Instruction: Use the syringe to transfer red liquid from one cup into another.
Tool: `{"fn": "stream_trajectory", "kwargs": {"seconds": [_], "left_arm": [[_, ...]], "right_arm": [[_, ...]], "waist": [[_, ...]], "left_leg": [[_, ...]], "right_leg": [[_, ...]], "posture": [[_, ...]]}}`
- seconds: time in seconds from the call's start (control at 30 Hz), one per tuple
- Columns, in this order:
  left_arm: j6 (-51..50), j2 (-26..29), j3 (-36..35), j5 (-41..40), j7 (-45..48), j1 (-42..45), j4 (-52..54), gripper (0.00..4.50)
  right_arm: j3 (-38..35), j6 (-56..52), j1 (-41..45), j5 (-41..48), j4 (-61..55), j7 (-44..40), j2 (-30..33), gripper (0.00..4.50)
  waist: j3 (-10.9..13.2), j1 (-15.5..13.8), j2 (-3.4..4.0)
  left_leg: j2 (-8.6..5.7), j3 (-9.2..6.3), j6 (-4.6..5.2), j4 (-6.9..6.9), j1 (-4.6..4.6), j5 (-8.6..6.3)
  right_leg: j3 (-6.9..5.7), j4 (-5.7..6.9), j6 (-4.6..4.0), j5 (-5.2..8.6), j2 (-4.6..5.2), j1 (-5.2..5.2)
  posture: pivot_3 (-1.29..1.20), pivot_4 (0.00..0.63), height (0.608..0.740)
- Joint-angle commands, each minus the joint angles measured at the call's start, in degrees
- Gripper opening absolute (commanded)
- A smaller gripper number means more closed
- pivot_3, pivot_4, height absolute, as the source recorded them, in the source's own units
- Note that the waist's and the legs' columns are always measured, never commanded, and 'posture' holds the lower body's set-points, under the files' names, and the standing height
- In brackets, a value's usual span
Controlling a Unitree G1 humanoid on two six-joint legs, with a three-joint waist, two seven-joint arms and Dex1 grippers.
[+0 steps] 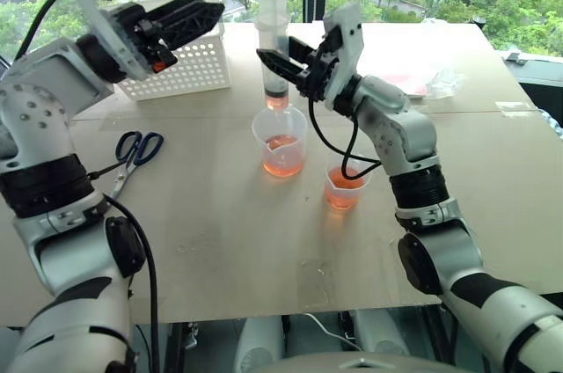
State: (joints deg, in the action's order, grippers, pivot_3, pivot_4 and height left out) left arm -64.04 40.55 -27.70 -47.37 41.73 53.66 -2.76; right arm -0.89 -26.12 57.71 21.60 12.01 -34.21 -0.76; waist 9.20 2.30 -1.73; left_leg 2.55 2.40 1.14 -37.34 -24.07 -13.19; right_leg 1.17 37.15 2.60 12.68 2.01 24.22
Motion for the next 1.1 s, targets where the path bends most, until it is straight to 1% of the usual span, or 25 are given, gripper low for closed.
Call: {"fn": "stream_trajectory", "kwargs": {"seconds": [0.03,0.13,0.2,0.3,0.37,0.47,0.57,0.67,0.77,0.9,0.97,1.1], "left_arm": [[-4.8,1.0,-2.6,-6.9,-0.4,-1.5,4.5,3.1],[-5.6,1.5,-0.2,-10.4,1.9,-5.7,11.0,3.1],[-5.2,1.3,1.3,-12.0,2.6,-7.9,14.5,3.1],[-1.0,1.2,4.8,-11.3,5.9,-12.9,20.5,3.1],[1.4,2.7,8.1,-10.4,10.1,-16.0,23.7,3.1],[6.4,7.3,14.0,-7.2,18.5,-20.0,27.9,3.1],[11.7,10.9,17.2,-3.8,23.8,-23.2,29.5,3.1],[13.8,11.9,17.5,-3.3,24.9,-25.2,29.6,3.1],[15.9,11.0,18.7,-1.6,23.5,-24.7,28.4,3.1],[18.9,8.9,21.2,2.0,21.3,-18.7,24.2,3.1],[21.7,7.4,22.9,5.3,20.2,-15.2,21.5,3.1],[23.0,5.2,25.0,8.0,18.9,-9.3,17.7,3.1]], "right_arm": [[-5.3,-2.1,2.0,6.8,-7.2,2.1,0.6,1.41],[-8.5,-6.3,0.3,11.3,-13.4,4.0,3.3,1.41],[-9.7,-9.3,-2.1,14.0,-18.4,4.4,6.2,1.41],[-11.8,-15.7,-7.1,19.6,-27.4,4.5,12.0,1.41],[-12.6,-20.0,-11.0,23.2,-33.2,4.0,16.9,1.41],[-12.8,-23.1,-16.7,26.0,-38.9,3.3,22.6,1.41],[-12.2,-23.0,-20.3,26.7,-41.2,3.9,24.9,1.41],[-10.6,-21.6,-23.3,26.0,-42.5,4.0,24.9,1.41],[-7.6,-19.1,-26.6,24.1,-42.7,4.1,23.4,1.41],[-3.1,-15.2,-30.9,20.2,-42.7,2.0,23.8,1.41],[-1.7,-13.1,-32.6,18.3,-42.1,1.4,23.7,1.41],[0.7,-8.8,-35.2,13.8,-40.8,1.0,24.0,1.41]], "waist": [[0.0,0.0,0.0],[0.0,0.0,0.0],[0.0,-0.4,0.0],[0.0,-0.5,0.0],[0.0,-0.5,0.0],[0.0,-0.4,0.01],[0.0,0.1,0.03],[0.0,0.0,0.03],[0.0,-0.2,0.02],[0.0,-1.0,0.01],[0.0,-1.5,0.01],[0.0,-1.7,0.0]], "left_leg": [[0.0,-0.04,0.0,0.01,0.0,0.0],[0.01,-0.04,-0.08,0.06,0.0,0.04],[0.07,-0.08,-0.16,0.07,-0.04,0.09],[0.03,-0.06,-0.01,0.06,-0.04,0.0],[-0.03,-0.02,-0.01,0.09,0.01,0.0],[-0.1,0.13,0.01,0.09,0.02,-0.01],[-0.09,0.34,0.02,0.17,0.19,-0.01],[-0.04,0.36,0.03,0.18,0.25,-0.01],[-0.02,0.35,0.04,0.1,0.24,0.0],[-0.07,0.35,0.04,-0.01,0.2,0.0],[-0.08,0.37,0.04,-0.02,0.18,-0.01],[-0.09,0.35,0.05,-0.02,0.12,-0.01]], "right_leg": [[0.0,0.0,0.0,0.0,0.0,0.0],[0.01,0.0,0.0,0.0,0.06,0.0],[-0.03,-0.04,0.0,0.0,0.11,-0.01],[-0.03,-0.11,-0.01,0.0,0.14,-0.02],[0.01,-0.11,-0.01,0.0,0.16,-0.05],[0.01,-0.11,-0.02,0.01,0.12,-0.04],[0.19,-0.1,-0.04,0.03,0.03,-0.07],[0.26,-0.1,-0.04,0.04,-0.07,-0.06],[0.23,-0.09,-0.03,0.05,-0.09,-0.1],[0.2,-0.15,0.01,0.03,-0.06,-0.17],[0.21,-0.2,0.01,0.03,-0.05,-0.17],[0.14,-0.28,0.01,0.03,-0.05,-0.18]], "posture": [[0.0,0.15,0.74],[0.0,0.15,0.74],[0.0,0.15,0.74],[0.0,0.15,0.74],[0.0,0.15,0.74],[0.0,0.15,0.74],[0.0,0.15,0.74],[0.0,0.15,0.74],[0.0,0.15,0.74],[0.0,0.15,0.74],[0.0,0.15,0.74],[0.0,0.15,0.74]]}}
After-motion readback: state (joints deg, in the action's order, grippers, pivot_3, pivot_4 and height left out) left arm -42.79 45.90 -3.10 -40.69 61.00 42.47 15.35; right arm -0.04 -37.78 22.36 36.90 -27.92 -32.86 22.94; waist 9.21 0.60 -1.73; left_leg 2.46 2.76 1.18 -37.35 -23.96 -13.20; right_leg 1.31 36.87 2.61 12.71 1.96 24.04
